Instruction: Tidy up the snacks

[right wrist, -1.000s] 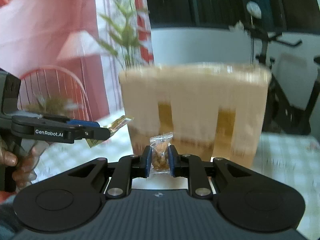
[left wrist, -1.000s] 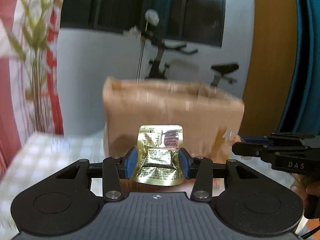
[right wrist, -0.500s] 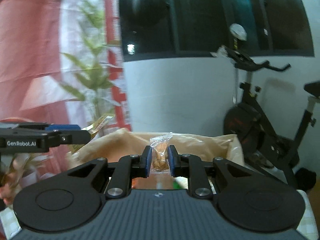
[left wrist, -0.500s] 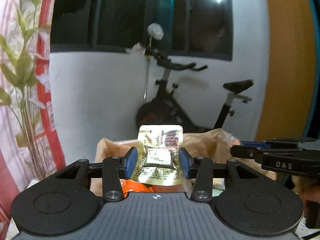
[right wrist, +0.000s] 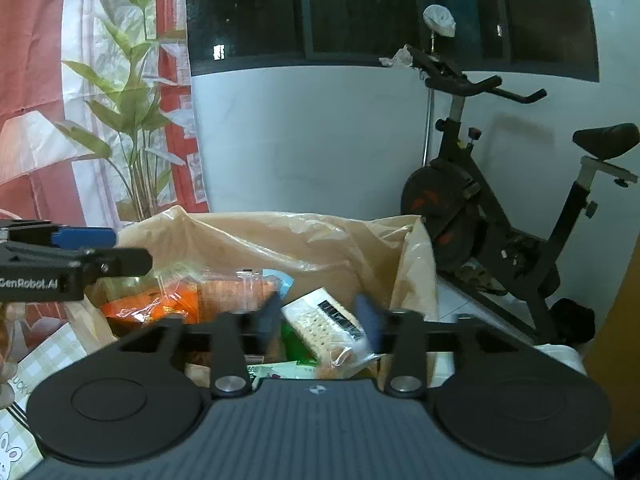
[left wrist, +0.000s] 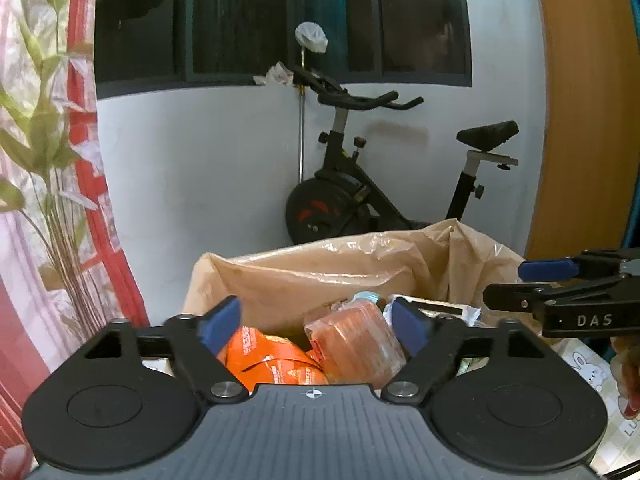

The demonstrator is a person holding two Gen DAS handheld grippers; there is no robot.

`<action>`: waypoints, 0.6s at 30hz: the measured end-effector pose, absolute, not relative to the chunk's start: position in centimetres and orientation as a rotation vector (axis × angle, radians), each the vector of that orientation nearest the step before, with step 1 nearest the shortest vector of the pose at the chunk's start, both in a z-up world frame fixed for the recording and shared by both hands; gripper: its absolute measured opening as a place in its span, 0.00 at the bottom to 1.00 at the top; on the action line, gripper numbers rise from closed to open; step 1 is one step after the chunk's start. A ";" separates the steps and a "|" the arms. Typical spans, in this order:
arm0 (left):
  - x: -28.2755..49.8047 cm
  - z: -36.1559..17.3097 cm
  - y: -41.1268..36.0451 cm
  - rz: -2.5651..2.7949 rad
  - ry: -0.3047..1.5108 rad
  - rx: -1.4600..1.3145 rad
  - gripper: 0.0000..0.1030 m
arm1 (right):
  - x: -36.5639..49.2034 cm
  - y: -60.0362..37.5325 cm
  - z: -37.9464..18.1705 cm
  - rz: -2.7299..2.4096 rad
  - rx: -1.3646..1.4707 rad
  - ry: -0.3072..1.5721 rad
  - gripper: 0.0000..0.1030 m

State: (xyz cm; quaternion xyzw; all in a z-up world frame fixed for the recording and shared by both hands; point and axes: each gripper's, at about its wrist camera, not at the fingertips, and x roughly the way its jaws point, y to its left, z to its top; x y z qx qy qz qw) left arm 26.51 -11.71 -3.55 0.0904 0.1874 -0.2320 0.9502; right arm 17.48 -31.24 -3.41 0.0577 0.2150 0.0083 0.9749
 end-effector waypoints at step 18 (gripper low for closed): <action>19.5 1.3 -7.6 -0.367 0.317 0.159 0.93 | 11.8 -28.3 0.7 -0.026 0.130 0.380 1.00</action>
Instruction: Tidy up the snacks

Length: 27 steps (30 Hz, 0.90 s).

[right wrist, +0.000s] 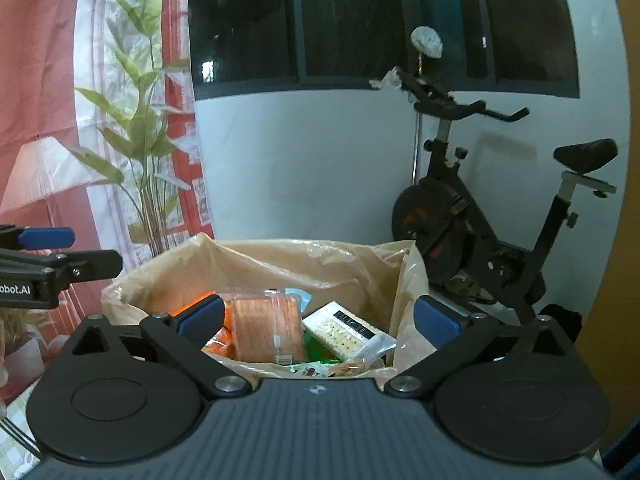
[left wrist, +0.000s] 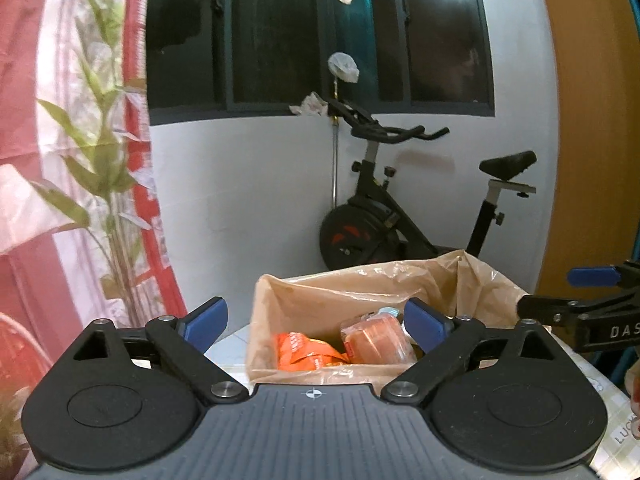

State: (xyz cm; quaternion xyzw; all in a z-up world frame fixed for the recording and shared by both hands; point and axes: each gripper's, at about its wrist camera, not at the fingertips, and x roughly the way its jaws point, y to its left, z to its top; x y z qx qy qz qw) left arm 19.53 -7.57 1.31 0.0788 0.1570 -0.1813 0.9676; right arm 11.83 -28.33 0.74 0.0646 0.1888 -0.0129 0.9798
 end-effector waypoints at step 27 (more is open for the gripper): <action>10.3 3.5 -3.9 -0.281 0.277 0.078 0.93 | 3.0 -25.7 2.6 -0.062 0.184 0.391 1.00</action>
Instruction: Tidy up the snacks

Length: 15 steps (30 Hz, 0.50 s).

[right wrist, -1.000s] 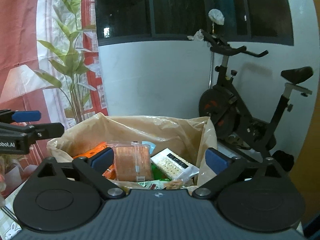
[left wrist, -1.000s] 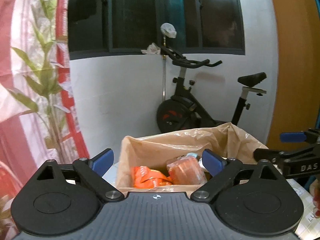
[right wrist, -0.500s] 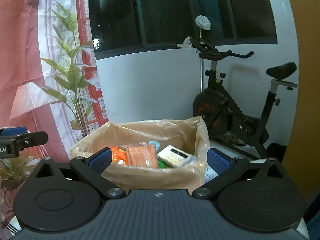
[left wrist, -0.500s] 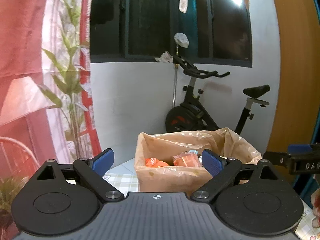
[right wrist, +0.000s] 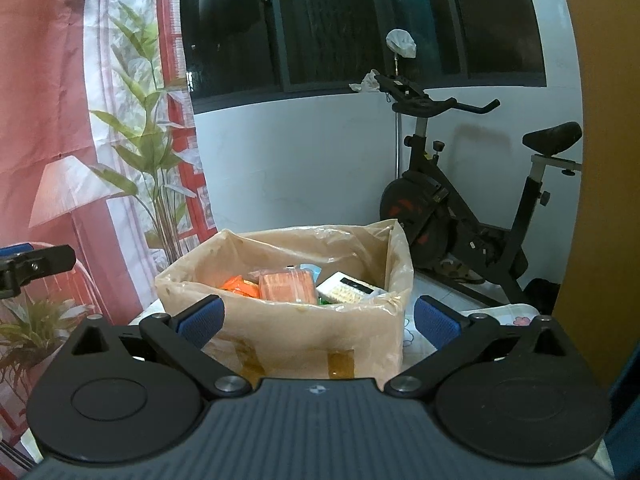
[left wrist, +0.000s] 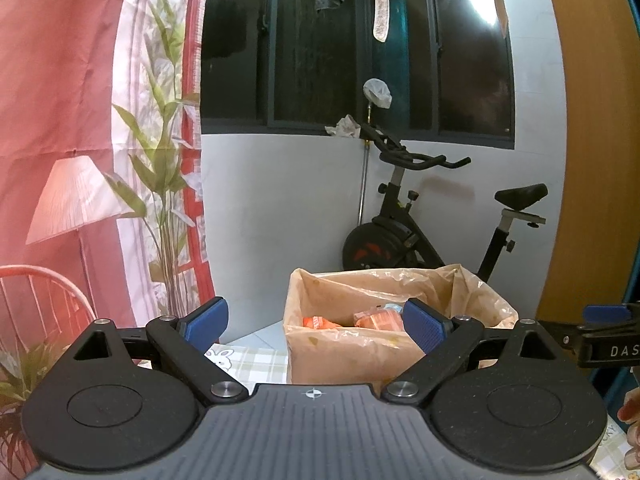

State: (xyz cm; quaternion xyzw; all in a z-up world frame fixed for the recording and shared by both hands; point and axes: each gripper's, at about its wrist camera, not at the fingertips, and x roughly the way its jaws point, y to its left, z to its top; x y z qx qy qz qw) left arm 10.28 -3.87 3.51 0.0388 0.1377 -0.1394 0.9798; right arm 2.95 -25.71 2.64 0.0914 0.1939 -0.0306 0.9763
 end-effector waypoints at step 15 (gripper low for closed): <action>10.9 3.3 -3.6 -0.279 0.304 0.059 0.93 | 2.9 -25.0 2.8 -0.055 0.177 0.390 1.00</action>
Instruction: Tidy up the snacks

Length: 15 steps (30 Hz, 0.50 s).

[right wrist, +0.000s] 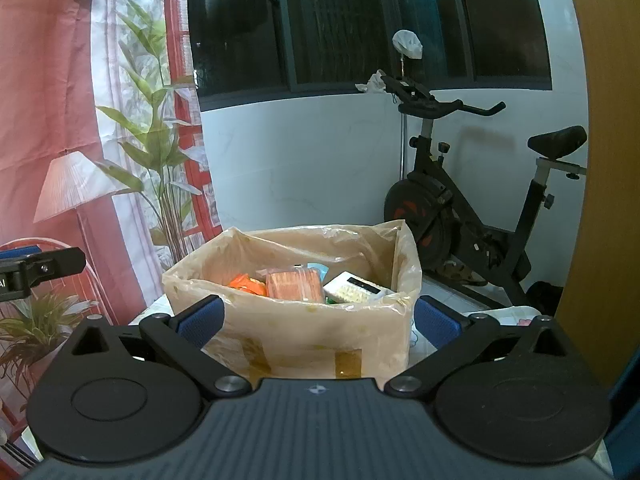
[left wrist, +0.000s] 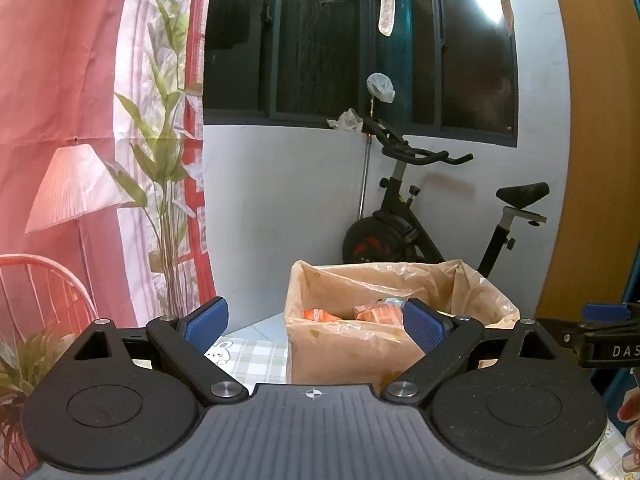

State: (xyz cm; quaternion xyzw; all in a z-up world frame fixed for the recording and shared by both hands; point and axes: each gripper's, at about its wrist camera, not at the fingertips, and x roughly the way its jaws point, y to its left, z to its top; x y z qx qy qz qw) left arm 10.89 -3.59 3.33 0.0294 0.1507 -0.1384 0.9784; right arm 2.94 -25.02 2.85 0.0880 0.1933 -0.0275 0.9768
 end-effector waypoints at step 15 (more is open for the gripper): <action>10.9 3.2 -3.5 -0.280 0.309 0.051 0.93 | 3.1 -25.1 2.8 -0.053 0.180 0.389 1.00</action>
